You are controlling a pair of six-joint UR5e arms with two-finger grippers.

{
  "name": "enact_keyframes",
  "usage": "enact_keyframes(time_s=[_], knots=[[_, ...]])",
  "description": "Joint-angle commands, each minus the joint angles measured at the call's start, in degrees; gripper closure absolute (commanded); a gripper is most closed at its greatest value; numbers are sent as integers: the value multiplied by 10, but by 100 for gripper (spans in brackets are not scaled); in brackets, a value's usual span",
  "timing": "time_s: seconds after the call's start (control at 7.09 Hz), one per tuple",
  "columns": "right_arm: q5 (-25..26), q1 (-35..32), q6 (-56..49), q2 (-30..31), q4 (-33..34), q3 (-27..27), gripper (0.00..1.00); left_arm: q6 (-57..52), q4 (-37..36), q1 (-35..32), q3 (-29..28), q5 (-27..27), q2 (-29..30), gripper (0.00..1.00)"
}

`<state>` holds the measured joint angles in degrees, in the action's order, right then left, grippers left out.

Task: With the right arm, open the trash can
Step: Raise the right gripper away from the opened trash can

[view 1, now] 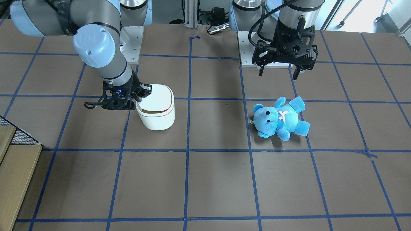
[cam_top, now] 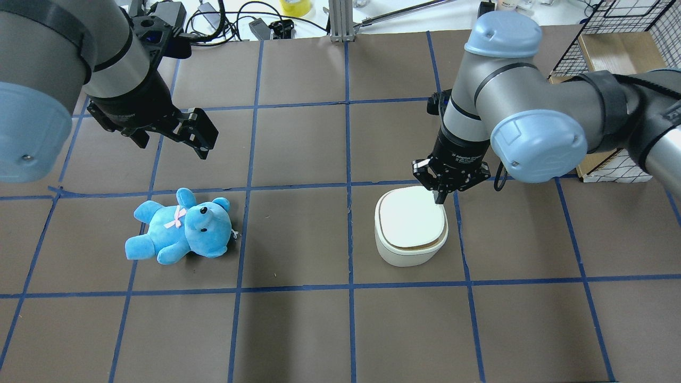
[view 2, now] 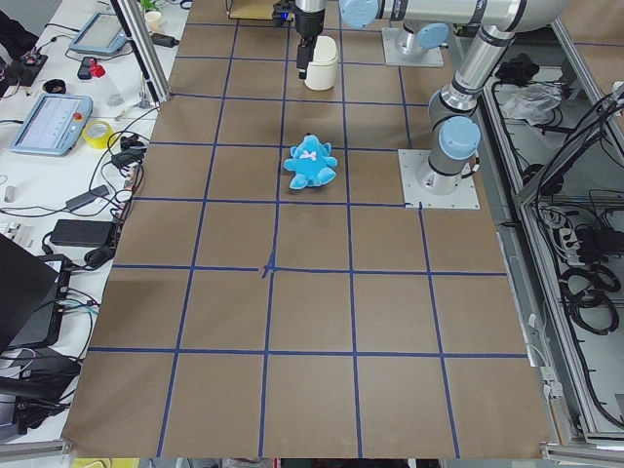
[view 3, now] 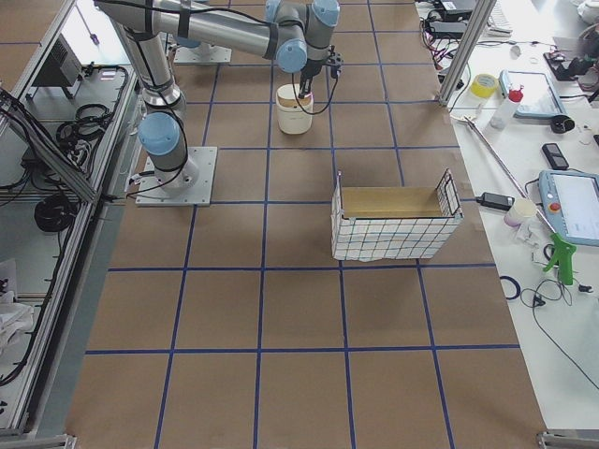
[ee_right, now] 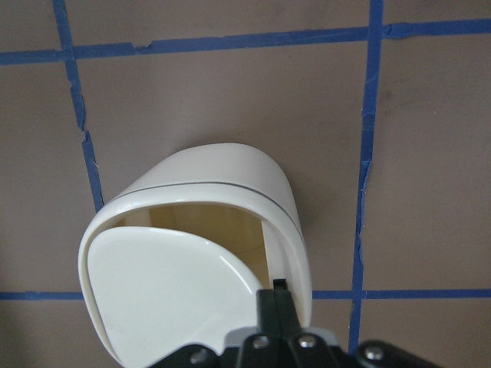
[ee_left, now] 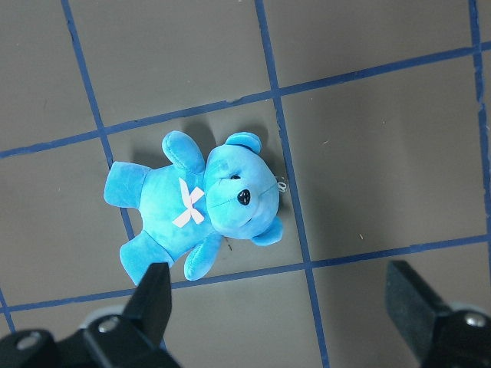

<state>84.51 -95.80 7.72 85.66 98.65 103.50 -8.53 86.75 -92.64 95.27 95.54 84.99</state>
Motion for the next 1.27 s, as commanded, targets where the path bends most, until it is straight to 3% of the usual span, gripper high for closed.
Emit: enact_keyframes(time_s=[0.0,0.14,0.56,1.13], knots=[[9,3,3,14,-1,-43,25,0,0,0,0,0,0,0],[34,5,4,14,0,-78,0,0,0,0,0,0,0,0],[96,12,-10,18,-1,-103,0,0,0,0,0,0,0,0],[95,47,-28,50,-31,-103,0,0,0,0,0,0,0,0]])
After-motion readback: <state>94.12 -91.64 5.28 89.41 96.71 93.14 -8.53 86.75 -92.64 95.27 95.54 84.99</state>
